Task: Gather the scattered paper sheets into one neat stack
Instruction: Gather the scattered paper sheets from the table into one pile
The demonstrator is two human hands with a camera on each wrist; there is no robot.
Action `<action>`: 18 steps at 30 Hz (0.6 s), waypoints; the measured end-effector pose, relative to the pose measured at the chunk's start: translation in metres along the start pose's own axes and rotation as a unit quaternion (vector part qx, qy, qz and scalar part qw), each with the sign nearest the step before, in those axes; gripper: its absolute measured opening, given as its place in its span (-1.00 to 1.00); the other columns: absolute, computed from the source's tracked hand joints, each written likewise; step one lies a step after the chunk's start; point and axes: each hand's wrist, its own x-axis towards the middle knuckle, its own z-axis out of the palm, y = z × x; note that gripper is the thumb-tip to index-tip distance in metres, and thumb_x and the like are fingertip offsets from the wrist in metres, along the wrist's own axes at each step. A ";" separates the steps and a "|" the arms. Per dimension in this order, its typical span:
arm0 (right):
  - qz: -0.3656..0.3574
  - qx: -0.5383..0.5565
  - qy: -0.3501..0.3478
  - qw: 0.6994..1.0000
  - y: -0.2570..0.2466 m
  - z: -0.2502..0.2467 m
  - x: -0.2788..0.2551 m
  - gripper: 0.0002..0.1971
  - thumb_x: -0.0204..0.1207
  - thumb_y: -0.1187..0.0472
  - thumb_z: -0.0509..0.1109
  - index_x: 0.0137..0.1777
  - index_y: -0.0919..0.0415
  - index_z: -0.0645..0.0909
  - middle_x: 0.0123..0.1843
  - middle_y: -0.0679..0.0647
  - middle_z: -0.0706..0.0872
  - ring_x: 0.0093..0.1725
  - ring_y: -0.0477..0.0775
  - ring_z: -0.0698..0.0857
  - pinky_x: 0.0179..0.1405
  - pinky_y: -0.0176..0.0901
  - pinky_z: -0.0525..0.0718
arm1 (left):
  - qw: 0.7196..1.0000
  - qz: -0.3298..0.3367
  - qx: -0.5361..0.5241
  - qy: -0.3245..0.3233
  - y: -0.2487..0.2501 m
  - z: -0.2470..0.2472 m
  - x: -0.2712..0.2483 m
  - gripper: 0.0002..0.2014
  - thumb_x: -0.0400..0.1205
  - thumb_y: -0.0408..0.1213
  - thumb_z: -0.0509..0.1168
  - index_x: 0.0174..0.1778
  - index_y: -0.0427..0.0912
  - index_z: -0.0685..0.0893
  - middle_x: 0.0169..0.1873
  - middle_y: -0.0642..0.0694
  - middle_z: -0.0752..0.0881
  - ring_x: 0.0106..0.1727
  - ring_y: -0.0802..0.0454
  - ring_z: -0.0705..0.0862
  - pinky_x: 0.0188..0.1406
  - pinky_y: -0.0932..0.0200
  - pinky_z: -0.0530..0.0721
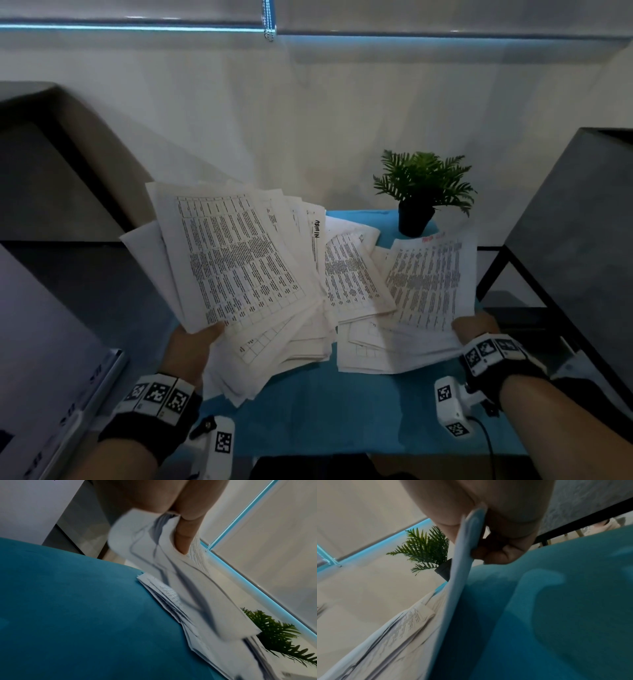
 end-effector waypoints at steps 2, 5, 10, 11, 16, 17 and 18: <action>-0.007 -0.002 0.040 0.999 0.003 -0.006 -0.007 -0.73 0.57 0.46 0.14 0.17 0.55 0.56 0.27 0.45 0.61 0.20 0.39 0.61 0.17 0.03 0.53 | 1.000 -0.007 -0.011 -0.004 0.002 0.000 -0.003 -0.67 0.58 -0.51 0.32 0.27 -0.25 0.63 0.08 -0.23 0.71 0.10 -0.21 0.65 0.29 -0.22 0.55; -0.011 -0.013 0.042 0.999 0.008 -0.010 -0.018 -0.69 0.58 0.48 0.10 0.24 0.59 0.51 0.30 0.48 0.59 0.22 0.43 0.59 0.16 0.03 0.53 | 0.999 -0.018 -0.022 -0.015 0.004 0.000 -0.009 -0.65 0.58 -0.51 0.31 0.30 -0.28 0.62 0.13 -0.26 0.71 0.13 -0.23 0.66 0.26 -0.22 0.57; -0.020 -0.017 0.043 0.999 0.013 -0.018 -0.035 -0.75 0.59 0.44 0.15 0.12 0.61 0.57 0.18 0.52 0.64 -0.09 0.29 0.57 -0.10 -0.04 0.49 | 1.000 -0.008 -0.011 -0.016 0.007 0.001 -0.022 -0.62 0.58 -0.50 0.32 0.34 -0.29 0.59 0.07 -0.25 0.70 0.04 -0.18 0.66 0.19 -0.15 0.60; -0.040 -0.020 0.054 0.998 0.011 -0.023 -0.040 -0.77 0.59 0.44 0.16 0.09 0.59 0.58 0.15 0.53 0.65 -0.11 0.28 0.57 -0.11 -0.04 0.49 | 1.000 -0.008 -0.008 -0.017 0.008 0.001 -0.024 -0.62 0.58 -0.49 0.32 0.34 -0.29 0.59 0.07 -0.25 0.70 0.03 -0.18 0.66 0.20 -0.15 0.60; -0.200 -0.098 0.158 0.962 -0.023 -0.084 -0.090 -0.76 0.56 0.40 0.13 0.17 0.35 0.51 0.07 0.39 0.66 -0.08 0.30 0.63 -0.03 0.06 0.58 | 1.000 0.000 -0.008 -0.017 0.012 0.002 -0.035 -0.66 0.58 -0.51 0.32 0.30 -0.36 0.60 -0.13 -0.15 0.72 -0.17 -0.08 0.66 0.03 -0.01 0.59; -0.237 -0.094 0.211 0.944 -0.031 -0.098 -0.103 -0.69 0.54 0.43 0.15 0.26 0.33 0.51 0.07 0.42 0.66 -0.02 0.37 0.64 0.00 0.10 0.59 | 1.000 0.002 -0.005 -0.012 0.012 0.003 -0.037 -0.66 0.58 -0.53 0.31 0.30 -0.37 0.59 -0.14 -0.15 0.71 -0.18 -0.07 0.65 0.02 -0.01 0.58; -0.265 -0.058 0.256 0.928 -0.040 -0.111 -0.118 -0.65 0.54 0.46 0.15 0.31 0.33 0.51 0.05 0.45 0.66 0.00 0.41 0.64 -0.01 0.11 0.57 | 1.000 0.003 -0.002 -0.008 0.013 0.004 -0.038 -0.65 0.58 -0.54 0.31 0.30 -0.38 0.59 -0.10 -0.18 0.71 -0.18 -0.08 0.65 0.03 -0.02 0.58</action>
